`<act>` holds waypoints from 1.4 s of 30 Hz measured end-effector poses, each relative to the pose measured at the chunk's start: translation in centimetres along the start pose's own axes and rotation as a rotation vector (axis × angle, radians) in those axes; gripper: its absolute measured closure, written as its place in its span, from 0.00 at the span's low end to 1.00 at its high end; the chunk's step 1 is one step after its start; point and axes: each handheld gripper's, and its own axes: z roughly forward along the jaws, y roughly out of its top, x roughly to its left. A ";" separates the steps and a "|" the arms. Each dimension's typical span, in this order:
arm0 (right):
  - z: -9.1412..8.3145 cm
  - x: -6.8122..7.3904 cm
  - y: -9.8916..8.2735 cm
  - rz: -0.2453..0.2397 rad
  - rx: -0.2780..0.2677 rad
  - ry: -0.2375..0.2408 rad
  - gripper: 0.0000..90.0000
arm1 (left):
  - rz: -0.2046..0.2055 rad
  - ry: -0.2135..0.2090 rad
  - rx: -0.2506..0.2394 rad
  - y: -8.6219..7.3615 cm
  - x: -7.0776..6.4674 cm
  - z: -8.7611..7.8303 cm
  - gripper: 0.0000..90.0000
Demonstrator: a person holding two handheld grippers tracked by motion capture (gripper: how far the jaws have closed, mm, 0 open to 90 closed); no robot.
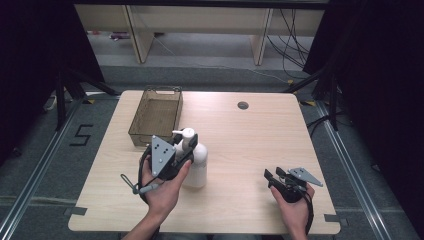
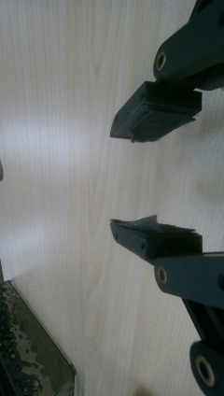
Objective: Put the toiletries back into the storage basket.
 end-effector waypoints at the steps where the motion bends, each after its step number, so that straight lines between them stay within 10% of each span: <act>1: 0.0 0.0 0.0 0.000 0.001 -0.001 0.54 | 0.001 0.001 -0.001 0.1 0.1 0.0 0.66; 41: 0.5 0.0 0.1 -0.036 -0.021 0.029 0.54 | -0.001 0.050 -0.081 3.4 6.6 -0.8 0.66; 42: 0.4 0.4 0.1 0.016 -0.003 0.035 0.55 | -0.002 0.053 -0.084 3.6 6.9 -0.8 0.66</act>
